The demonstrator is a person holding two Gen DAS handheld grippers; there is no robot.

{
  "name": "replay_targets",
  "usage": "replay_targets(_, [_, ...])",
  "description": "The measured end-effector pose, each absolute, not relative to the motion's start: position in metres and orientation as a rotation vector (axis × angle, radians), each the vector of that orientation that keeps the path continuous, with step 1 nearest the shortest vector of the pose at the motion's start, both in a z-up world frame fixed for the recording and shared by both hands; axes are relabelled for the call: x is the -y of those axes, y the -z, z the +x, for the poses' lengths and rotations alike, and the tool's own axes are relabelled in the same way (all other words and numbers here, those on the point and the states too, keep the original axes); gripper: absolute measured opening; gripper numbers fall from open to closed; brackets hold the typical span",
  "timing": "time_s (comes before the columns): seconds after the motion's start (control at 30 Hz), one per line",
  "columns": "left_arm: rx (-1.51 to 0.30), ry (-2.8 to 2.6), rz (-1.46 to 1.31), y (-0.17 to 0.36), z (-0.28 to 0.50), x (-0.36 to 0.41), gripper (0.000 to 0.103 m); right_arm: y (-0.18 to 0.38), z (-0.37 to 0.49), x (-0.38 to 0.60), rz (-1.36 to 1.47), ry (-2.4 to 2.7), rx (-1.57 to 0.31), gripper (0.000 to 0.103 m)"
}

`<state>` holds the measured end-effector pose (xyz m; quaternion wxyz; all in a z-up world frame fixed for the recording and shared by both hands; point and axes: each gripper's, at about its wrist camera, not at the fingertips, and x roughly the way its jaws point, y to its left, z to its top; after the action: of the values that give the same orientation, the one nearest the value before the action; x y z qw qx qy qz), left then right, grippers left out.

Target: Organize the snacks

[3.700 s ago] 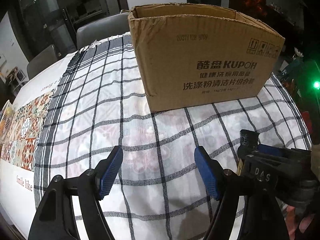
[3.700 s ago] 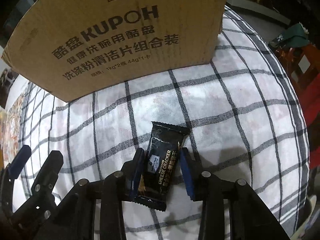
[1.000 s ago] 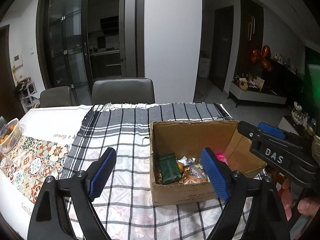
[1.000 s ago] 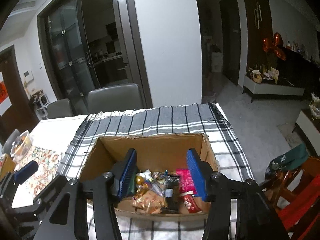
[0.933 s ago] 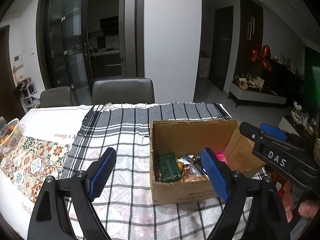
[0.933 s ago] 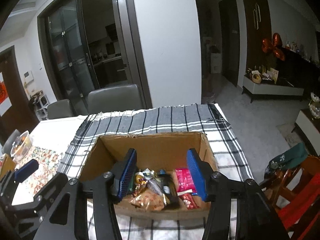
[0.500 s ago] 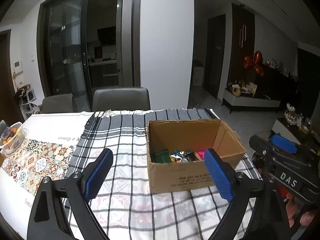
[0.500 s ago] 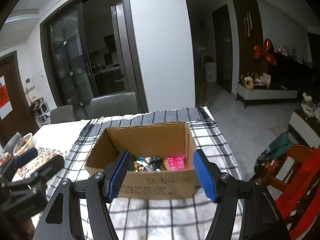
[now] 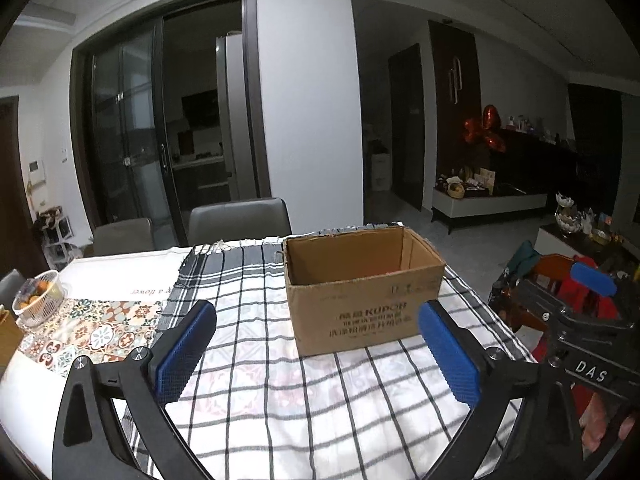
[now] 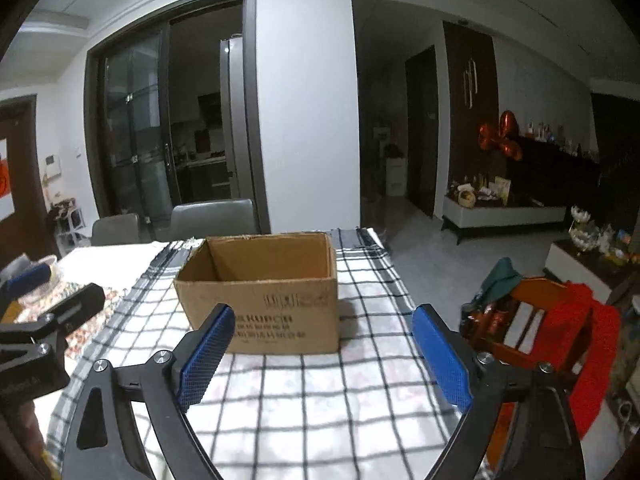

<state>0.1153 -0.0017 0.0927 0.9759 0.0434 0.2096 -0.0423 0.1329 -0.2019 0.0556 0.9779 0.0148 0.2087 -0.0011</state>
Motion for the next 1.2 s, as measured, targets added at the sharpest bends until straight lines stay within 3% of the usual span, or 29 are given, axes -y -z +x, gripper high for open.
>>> replay_targets(0.43, [-0.465, 0.114, 0.078, -0.069, 0.064, -0.001, 0.103, -0.048, 0.075, 0.202, 0.006, -0.001, -0.407, 0.091])
replay_targets(1.2, [-0.41, 0.12, 0.053, -0.076, 0.045, -0.002, 0.103, -0.044, 0.067, 0.203, 0.033, -0.032, -0.39, 0.091])
